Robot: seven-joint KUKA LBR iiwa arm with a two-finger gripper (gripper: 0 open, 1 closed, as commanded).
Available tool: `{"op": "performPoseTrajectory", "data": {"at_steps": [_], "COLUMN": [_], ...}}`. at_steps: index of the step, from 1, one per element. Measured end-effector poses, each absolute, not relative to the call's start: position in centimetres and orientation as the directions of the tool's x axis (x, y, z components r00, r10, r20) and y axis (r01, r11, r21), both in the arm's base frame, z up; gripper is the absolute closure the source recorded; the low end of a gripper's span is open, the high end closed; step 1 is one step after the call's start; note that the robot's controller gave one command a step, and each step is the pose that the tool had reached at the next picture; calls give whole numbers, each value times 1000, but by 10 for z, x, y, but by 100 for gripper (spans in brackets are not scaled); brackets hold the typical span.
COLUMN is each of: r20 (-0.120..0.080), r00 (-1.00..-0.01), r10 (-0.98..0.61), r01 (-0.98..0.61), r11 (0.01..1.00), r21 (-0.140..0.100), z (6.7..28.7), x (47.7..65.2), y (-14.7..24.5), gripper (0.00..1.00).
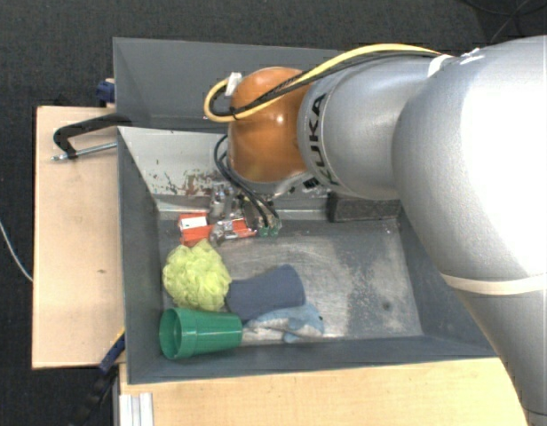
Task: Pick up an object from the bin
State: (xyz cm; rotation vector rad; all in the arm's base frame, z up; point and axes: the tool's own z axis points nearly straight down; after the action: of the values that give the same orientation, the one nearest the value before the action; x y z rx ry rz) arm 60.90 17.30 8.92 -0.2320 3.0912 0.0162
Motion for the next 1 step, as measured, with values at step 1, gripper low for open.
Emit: {"op": "performPoseTrajectory", "data": {"at_steps": [1], "r20": [-42], "r00": [-988], "r10": [-149], "r01": [-149], "r11": [989], "r21": [7], "z": [89], "x": [609], "y": [173], "gripper": [100]}}
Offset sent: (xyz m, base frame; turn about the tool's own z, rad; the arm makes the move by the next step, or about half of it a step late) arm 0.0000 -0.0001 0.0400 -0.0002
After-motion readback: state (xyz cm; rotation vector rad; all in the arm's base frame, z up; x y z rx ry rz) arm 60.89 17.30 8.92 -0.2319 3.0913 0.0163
